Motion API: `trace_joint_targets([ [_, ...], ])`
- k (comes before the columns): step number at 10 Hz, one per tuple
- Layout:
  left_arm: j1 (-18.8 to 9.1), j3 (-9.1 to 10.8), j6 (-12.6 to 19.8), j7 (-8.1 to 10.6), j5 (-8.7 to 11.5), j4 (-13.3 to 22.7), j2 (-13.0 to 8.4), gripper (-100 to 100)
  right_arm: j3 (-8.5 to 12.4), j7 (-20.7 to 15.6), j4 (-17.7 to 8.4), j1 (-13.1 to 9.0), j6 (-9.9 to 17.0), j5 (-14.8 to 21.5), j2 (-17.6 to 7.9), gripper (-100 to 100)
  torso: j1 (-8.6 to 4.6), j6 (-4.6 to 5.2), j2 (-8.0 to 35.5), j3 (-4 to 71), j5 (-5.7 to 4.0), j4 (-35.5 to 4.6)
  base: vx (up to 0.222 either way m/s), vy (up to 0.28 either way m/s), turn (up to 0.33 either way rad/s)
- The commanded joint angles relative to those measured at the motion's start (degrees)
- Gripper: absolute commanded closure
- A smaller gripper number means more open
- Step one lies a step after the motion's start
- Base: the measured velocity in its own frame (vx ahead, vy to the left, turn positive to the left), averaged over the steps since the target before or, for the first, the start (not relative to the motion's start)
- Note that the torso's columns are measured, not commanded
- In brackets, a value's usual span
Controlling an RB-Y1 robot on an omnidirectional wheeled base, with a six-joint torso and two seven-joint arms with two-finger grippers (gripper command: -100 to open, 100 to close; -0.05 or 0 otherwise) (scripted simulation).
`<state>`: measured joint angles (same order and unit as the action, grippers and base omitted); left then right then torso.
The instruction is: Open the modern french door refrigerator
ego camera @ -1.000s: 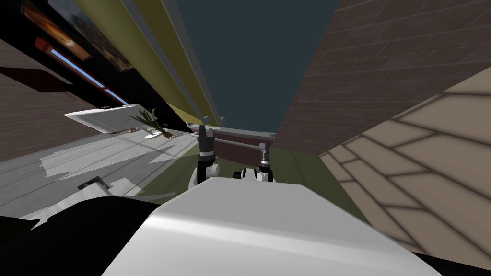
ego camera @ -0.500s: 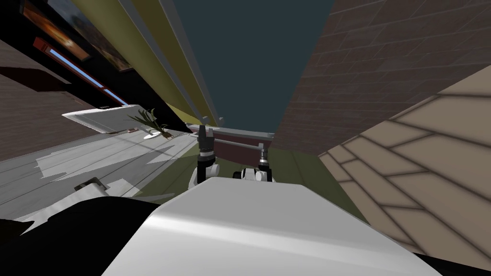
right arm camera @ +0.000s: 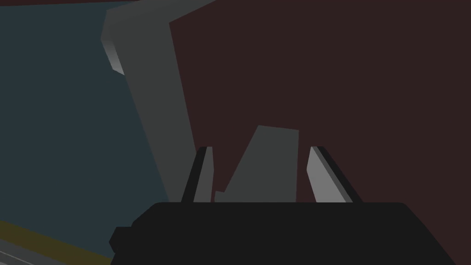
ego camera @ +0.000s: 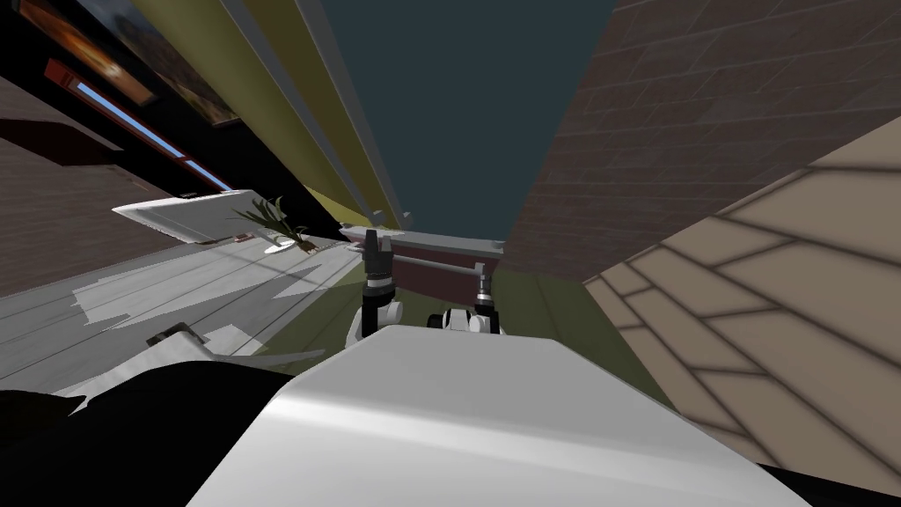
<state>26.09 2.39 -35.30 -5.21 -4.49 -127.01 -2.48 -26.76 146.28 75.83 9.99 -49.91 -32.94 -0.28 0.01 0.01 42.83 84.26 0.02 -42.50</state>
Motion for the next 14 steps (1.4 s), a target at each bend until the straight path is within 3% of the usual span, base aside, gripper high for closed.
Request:
trace_joint_targets([
  [1, 0.0, 0.00, 0.0, 0.00, 0.0, 0.0, 0.0, 0, -0.3, -1.2, 0.8, -0.5, 0.9, 0.1, 1.0, 100, 0.06, 0.01, 0.0, 0.0, 0.04, -0.1, -0.212, 0.017, -0.031],
  [8, 0.0, 0.00, 0.0, 0.00, 0.0, 0.0, 0.0, 0, -1.2, -1.9, 0.9, 0.5, 1.7, 0.5, 1.5, 100, -0.02, 0.08, 0.0, 0.0, 0.05, -0.2, -0.168, 0.014, -0.011],
  [9, 0.0, 0.00, 0.0, 0.00, 0.0, 0.0, 0.0, 0, -2.0, -4.2, 1.5, 1.8, -0.2, -0.9, 1.8, 100, -0.05, 0.08, -0.4, 0.3, 0.05, -0.2, -0.120, -0.013, 0.208],
  [14, 0.0, 0.00, 0.0, 0.00, 0.0, 0.0, 0.0, 0, -3.5, -8.7, 3.3, 3.7, -4.3, -3.7, 2.5, 100, 0.18, -0.01, -0.1, 0.1, 0.12, -0.3, -0.140, -0.016, 0.175],
])
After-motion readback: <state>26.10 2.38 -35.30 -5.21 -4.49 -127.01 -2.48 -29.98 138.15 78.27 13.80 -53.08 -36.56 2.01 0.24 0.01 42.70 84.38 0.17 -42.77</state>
